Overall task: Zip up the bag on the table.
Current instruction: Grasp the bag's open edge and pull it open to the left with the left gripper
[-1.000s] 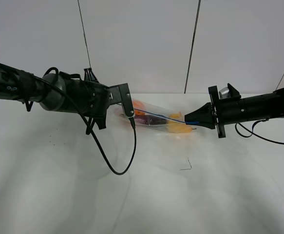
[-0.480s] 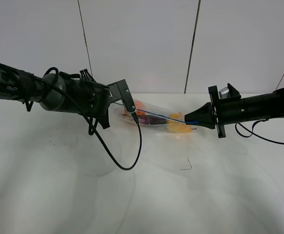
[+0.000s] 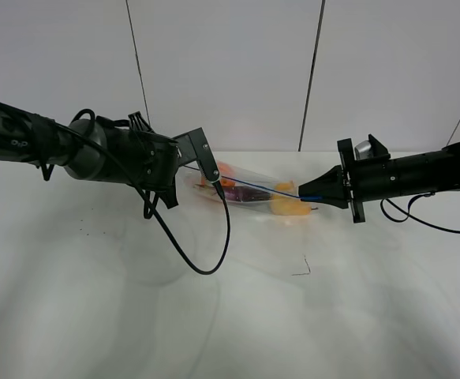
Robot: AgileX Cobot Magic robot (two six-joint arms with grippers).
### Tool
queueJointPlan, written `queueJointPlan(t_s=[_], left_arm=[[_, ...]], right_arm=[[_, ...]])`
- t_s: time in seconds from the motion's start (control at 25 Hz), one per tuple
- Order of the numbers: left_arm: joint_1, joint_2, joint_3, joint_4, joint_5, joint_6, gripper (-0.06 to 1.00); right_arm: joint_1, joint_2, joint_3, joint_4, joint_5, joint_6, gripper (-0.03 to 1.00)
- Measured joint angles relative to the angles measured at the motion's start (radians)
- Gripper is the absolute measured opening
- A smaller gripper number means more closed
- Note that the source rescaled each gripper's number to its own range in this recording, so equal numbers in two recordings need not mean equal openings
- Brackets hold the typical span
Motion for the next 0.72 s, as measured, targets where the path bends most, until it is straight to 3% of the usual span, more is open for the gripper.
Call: queueJointPlan(t_s=[0.56,0.64,0.72], left_arm=[[-0.002,0.000,0.000,-0.009,0.022,0.007,0.00],[-0.002,0.000,0.000,-0.012,0.029,0.019,0.05],[0.005,0.000,0.000,-0.017,0.086,0.025,0.18]], right_arm=[[0.001,0.000,0.000,0.007,0.000,0.000,0.00],[0.001,0.000,0.000,0.003,0.000,0.000,0.00],[-0.003,0.000,0.000,-0.017,0.000,-0.001,0.00]])
